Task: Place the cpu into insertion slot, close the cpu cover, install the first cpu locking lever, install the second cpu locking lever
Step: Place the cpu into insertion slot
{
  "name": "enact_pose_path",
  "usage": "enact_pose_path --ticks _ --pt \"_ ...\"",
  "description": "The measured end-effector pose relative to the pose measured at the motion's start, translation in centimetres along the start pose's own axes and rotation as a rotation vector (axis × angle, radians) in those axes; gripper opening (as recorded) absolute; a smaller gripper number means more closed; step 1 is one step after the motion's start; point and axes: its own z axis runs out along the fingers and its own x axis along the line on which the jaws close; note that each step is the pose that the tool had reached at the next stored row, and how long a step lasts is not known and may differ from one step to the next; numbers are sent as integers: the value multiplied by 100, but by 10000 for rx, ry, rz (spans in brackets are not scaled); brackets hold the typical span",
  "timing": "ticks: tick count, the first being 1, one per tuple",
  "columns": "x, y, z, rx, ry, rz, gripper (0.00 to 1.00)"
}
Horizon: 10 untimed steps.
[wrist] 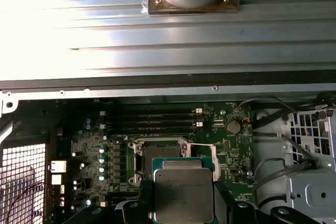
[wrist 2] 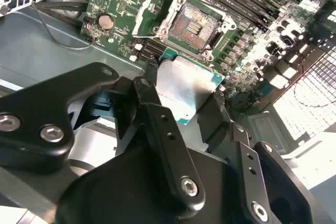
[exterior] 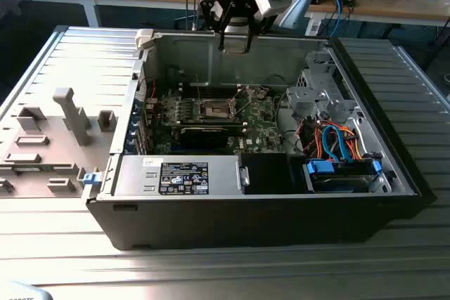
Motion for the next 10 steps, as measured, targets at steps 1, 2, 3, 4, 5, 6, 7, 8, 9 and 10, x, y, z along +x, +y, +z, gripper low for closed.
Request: enact_pose_path --ticks 1,2,3,4,5,6,7,8,9,10 --pt "0 0 0 0 0 0 54" --pt "0 0 0 0 -1 0 54" --pt "0 -1 0 0 0 1 54" --pt "0 -5 -1 1 1 0 54" --pt "0 -9 0 0 0 -1 54" --pt "0 -13 0 0 0 -2 54" --pt "0 -20 2 -2 0 0 54" --pt "1 -24 5 0 0 1 54" --pt "0 -25 6 2 1 1 54" --pt "0 -25 9 4 1 0 54"
